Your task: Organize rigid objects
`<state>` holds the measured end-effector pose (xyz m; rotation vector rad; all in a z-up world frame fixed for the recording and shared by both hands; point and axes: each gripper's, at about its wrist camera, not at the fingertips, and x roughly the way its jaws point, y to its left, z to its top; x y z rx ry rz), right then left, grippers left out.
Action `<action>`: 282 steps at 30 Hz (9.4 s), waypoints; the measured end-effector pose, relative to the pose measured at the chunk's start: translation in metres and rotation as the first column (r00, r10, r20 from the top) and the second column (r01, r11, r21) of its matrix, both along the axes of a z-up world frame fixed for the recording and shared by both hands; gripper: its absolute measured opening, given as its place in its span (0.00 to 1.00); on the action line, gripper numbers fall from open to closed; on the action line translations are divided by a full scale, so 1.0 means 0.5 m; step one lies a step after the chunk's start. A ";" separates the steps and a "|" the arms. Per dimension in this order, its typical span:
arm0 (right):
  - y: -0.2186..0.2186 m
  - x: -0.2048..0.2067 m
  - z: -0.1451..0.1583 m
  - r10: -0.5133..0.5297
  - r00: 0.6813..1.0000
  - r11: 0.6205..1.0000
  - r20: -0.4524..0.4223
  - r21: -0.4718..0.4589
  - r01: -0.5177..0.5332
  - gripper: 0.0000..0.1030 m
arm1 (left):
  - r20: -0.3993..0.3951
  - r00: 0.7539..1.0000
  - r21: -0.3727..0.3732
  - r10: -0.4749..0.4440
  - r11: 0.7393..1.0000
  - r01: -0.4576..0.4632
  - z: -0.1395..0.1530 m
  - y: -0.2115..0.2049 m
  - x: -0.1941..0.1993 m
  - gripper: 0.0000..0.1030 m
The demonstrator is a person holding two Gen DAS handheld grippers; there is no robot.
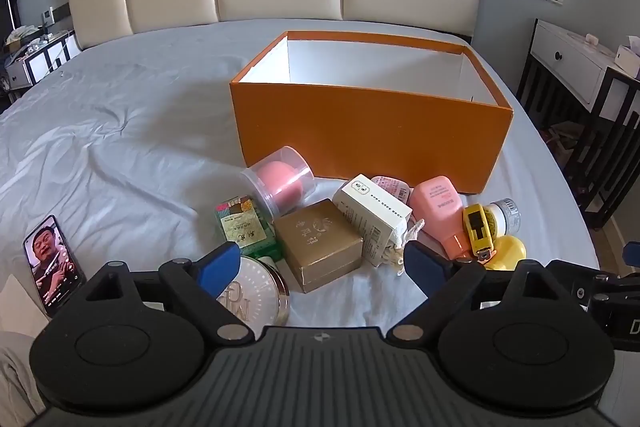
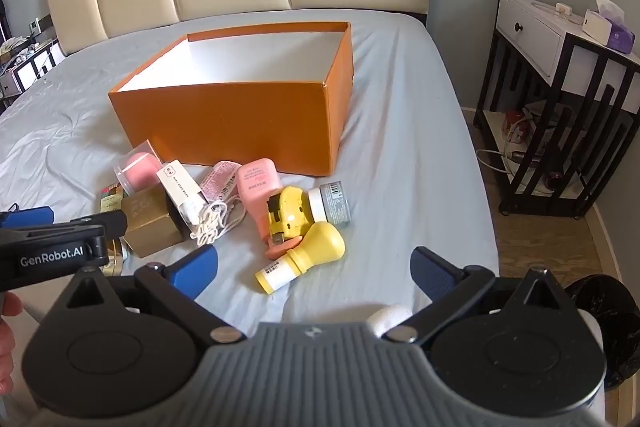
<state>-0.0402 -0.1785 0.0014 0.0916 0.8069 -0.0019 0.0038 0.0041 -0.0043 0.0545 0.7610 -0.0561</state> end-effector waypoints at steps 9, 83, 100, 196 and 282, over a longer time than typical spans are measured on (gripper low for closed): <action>0.000 0.001 0.001 -0.006 1.000 1.000 -0.003 -0.002 0.006 0.98 | 0.003 1.000 -0.001 -0.005 1.000 0.005 0.002 0.002 -0.003 1.00; 0.152 0.212 -0.061 0.383 0.920 0.924 -0.083 0.042 -0.380 0.47 | -0.212 0.976 -0.210 0.052 0.973 -0.097 -0.074 0.107 0.151 0.85; 0.152 0.296 -0.104 0.436 0.891 0.898 -0.128 0.122 -0.423 0.33 | -0.315 0.948 -0.213 0.044 0.970 -0.115 -0.109 0.069 0.237 0.91; 0.083 0.336 -0.138 0.410 0.889 0.883 -0.206 0.336 -0.329 0.35 | -0.293 0.951 -0.140 -0.094 0.989 0.055 -0.133 0.064 0.207 0.88; 0.044 0.585 0.024 0.130 0.987 0.951 -0.092 0.292 -0.098 0.26 | -0.193 0.958 0.033 -0.214 0.974 0.224 0.004 -0.026 0.481 0.66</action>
